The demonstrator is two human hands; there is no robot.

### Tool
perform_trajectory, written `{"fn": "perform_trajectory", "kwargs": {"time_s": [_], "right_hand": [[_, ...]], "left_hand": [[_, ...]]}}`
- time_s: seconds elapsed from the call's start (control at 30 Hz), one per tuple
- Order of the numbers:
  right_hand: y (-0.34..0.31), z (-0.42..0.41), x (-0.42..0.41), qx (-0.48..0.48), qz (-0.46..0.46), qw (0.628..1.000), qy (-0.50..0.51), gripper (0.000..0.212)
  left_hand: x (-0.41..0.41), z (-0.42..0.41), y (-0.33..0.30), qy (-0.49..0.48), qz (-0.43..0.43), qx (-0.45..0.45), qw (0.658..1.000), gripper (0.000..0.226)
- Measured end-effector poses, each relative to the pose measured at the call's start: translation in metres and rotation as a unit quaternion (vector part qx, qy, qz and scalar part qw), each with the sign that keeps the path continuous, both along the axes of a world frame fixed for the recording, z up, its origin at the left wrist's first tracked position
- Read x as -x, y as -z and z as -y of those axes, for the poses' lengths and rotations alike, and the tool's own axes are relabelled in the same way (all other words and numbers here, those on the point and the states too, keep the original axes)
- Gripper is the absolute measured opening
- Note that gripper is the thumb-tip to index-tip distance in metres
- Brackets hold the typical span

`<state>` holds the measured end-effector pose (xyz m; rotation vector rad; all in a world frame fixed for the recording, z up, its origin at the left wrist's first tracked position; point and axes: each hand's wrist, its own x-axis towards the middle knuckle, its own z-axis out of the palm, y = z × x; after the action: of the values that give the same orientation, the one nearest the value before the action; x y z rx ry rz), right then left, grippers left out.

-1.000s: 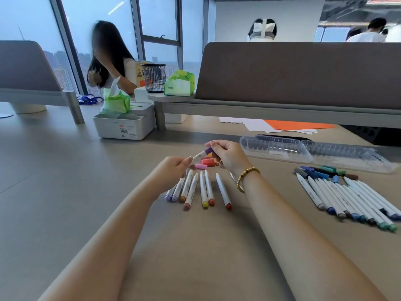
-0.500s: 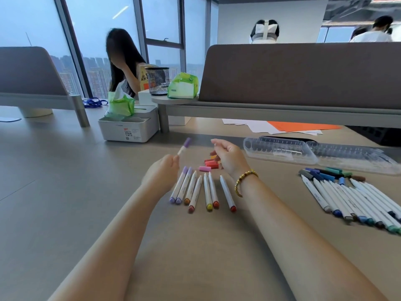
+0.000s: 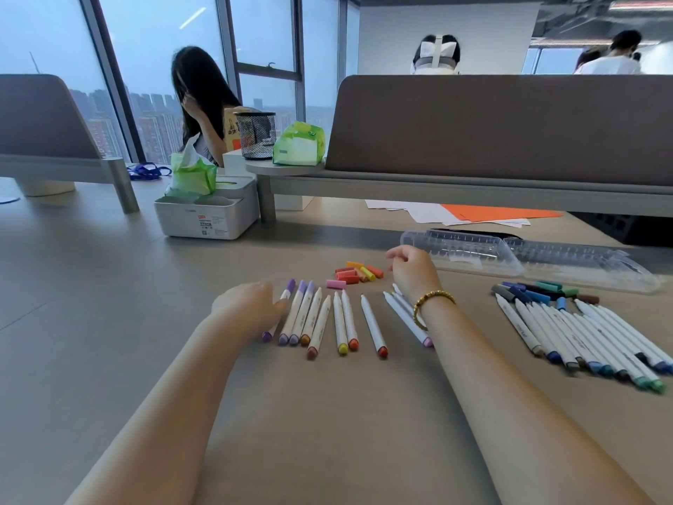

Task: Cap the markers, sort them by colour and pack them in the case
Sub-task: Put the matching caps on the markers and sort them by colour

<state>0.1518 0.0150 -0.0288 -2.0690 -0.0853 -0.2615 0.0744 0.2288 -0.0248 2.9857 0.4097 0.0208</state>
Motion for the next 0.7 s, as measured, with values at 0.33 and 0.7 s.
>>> {"fn": "perform_trajectory", "kwargs": {"time_s": [0.33, 0.7], "right_hand": [[0.008, -0.002, 0.018, 0.149, 0.03, 0.984, -0.094, 0.027], [0.009, 0.02, 0.002, 0.122, 0.005, 0.992, -0.015, 0.026]], "left_hand": [[0.001, 0.036, -0.001, 0.098, 0.09, 0.047, 0.99, 0.021], [-0.003, 0.042, 0.007, 0.054, 0.061, 0.008, 0.997, 0.035]]}}
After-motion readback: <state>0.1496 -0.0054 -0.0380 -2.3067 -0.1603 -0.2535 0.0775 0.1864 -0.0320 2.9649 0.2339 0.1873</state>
